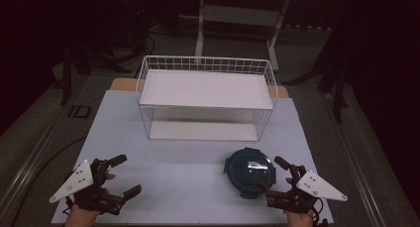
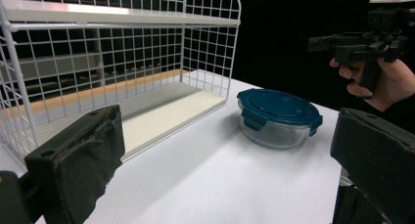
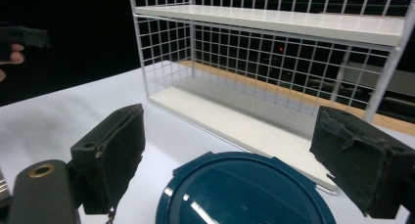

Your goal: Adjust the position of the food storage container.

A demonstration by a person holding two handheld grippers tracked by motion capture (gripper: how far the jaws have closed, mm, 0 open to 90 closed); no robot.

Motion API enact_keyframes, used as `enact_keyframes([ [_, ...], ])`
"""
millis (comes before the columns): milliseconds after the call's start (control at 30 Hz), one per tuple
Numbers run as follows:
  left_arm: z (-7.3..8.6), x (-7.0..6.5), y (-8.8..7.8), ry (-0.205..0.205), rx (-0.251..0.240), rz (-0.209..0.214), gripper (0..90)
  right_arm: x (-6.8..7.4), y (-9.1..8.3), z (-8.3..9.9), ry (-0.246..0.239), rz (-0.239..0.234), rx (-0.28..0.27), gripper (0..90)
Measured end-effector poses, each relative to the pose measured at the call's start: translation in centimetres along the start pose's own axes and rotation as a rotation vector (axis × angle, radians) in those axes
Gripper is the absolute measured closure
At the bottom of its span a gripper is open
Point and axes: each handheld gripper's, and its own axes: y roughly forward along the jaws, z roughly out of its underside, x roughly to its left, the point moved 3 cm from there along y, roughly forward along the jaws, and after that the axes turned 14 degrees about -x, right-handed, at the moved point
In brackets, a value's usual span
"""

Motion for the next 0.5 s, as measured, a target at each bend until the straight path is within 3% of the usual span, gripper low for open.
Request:
enact_keyframes([
  [200, -0.07, -0.06, 0.00, -0.006, -0.004, 0.000, 0.0, -0.02, -0.16, -0.23, -0.003, 0.004, -0.009, 12.6],
  [333, -0.04, 0.20, -0.10, -0.032, 0.000, -0.029, 0.0, -0.22, -0.22, -0.28, -0.021, 0.045, 0.006, 11.9],
  [400, -0.05, 0.25, -0.12, -0.033, -0.002, -0.036, 0.0, -0.25, -0.15, -0.26, -0.020, 0.056, 0.015, 11.9],
  [433, -0.07, 0.31, -0.17, -0.028, 0.002, -0.046, 0.0, -0.30, -0.02, -0.24, -0.033, 0.087, 0.037, 11.9],
  [500, -0.09, 0.28, -0.17, -0.023, 0.002, -0.050, 0.0, -0.25, 0.01, -0.41, -0.023, 0.085, 0.042, 11.6],
])
